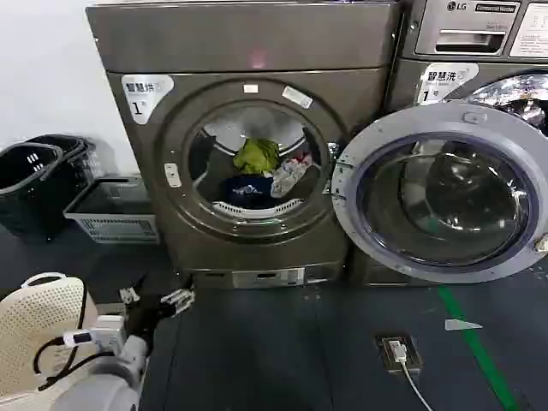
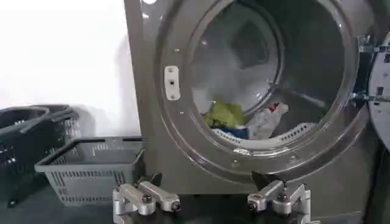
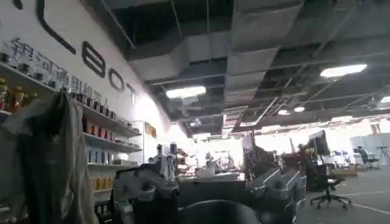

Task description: Grasp the clothes from the dryer.

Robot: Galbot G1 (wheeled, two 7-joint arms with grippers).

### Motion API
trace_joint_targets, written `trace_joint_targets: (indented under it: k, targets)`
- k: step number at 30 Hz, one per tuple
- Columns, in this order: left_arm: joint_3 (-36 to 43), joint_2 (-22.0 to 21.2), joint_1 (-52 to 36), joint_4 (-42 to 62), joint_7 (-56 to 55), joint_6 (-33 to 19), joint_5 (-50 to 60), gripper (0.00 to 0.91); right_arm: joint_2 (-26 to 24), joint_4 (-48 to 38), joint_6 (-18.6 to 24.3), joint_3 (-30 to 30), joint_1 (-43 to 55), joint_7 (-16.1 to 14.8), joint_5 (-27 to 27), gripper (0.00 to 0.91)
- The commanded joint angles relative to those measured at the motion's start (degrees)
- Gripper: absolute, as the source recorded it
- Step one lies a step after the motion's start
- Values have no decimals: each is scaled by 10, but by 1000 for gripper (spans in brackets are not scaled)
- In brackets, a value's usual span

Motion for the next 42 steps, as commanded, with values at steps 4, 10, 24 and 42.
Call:
trace_joint_targets:
  k: [4,10,24,42]
  targets:
    - [0,1,0,0,2,28,0,907,5,-4,46,-11,1,3,3,907]
    - [0,1,-1,1,3,28,-1,907,5,-6,45,-8,-5,12,6,907]
    - [-2,4,1,-2,5,28,-2,907,4,-5,46,-9,-4,13,5,907]
    - [0,3,4,-4,6,28,-3,907,1,-9,48,-7,-6,15,5,907]
